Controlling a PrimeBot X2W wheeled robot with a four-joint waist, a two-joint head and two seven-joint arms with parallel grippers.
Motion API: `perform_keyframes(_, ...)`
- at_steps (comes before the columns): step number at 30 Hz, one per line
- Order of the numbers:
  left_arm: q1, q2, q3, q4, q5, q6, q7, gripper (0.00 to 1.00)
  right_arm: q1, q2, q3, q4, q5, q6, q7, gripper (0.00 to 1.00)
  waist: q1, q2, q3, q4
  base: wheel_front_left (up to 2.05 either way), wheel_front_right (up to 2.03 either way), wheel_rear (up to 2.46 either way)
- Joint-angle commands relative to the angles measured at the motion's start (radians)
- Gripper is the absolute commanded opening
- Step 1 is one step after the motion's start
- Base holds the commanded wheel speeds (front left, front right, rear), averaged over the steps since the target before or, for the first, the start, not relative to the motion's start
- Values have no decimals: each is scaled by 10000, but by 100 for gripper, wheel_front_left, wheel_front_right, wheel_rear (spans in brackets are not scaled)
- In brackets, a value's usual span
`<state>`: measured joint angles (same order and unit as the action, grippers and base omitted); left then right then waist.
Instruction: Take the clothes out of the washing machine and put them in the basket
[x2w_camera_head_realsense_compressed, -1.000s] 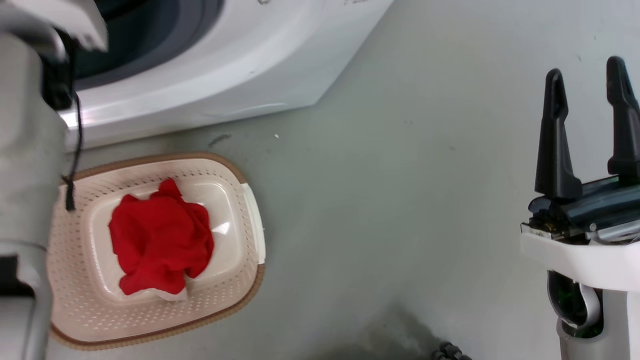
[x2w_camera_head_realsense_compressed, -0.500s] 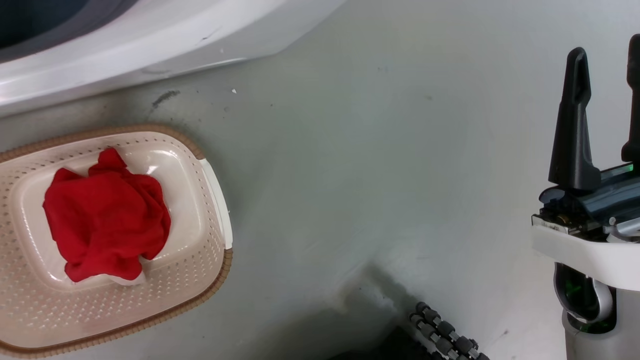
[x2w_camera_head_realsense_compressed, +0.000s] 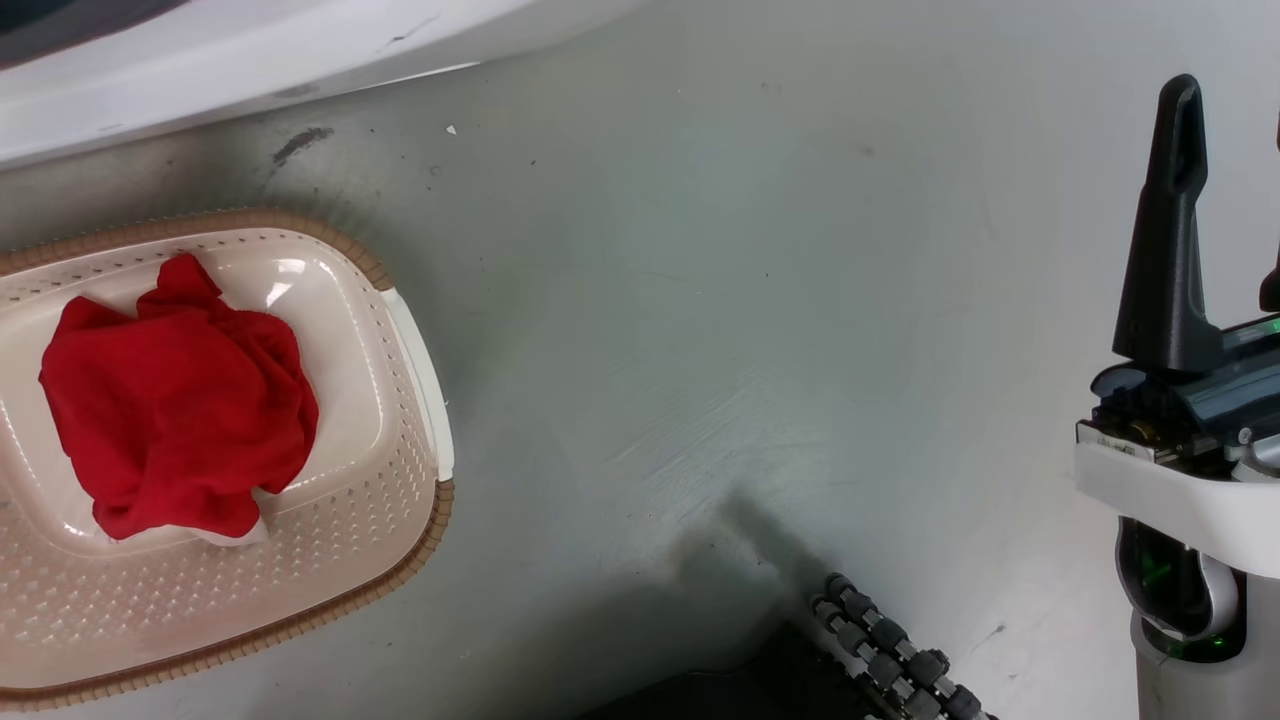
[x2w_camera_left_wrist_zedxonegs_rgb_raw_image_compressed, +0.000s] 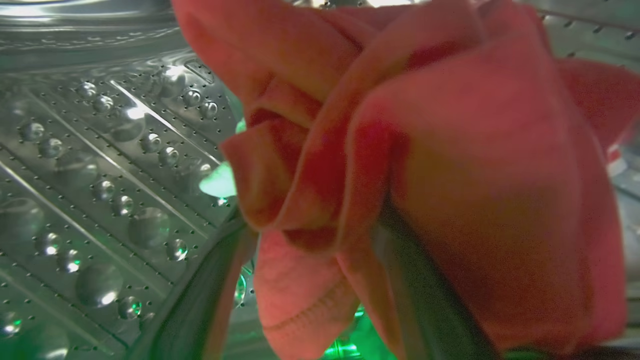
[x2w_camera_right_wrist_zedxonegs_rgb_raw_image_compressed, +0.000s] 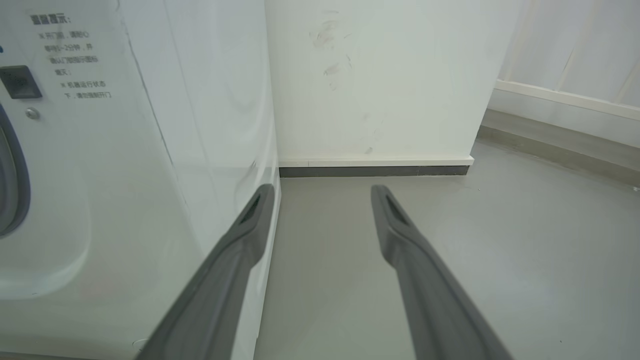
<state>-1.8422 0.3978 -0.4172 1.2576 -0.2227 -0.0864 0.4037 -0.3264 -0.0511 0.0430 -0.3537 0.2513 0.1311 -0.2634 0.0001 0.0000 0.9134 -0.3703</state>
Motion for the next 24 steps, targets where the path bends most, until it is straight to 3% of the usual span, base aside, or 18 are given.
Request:
perform_keyframes(1, -81, -32, -61, 49, 63, 70, 63, 100, -122, 16, 18, -40, 28, -7, -20, 100, -1, 0, 51, -18, 0, 0, 0)
perform_keyframes(8, -47, -1, -211, 169, 72, 208, 191, 100, -191, 16, 21, -55, 128, -7, -20, 100, -1, 0, 174, -89, 0, 0, 0)
perform_keyframes(9, -21, 14, -232, 183, 67, 190, 187, 41, -197, 16, 14, -45, 129, -7, -20, 100, -1, 0, 181, -97, 0, 0, 0)
perform_keyframes(10, -20, 40, -212, 180, 23, 196, 70, 0, -198, 15, 8, -31, 132, -7, -20, 100, -1, 0, 185, -103, 0, 0, 0)
perform_keyframes(18, 192, 134, -127, 135, -228, 186, -767, 0, -115, 16, -50, 120, 0, -7, -20, 100, -1, 0, -138, 83, 0, 0, 0)
perform_keyframes(24, 1034, 118, 40, 67, -605, -85, -2276, 0, 14, 13, -87, 237, -256, -7, -20, 100, -1, 0, -935, 438, 0, 0, 0)
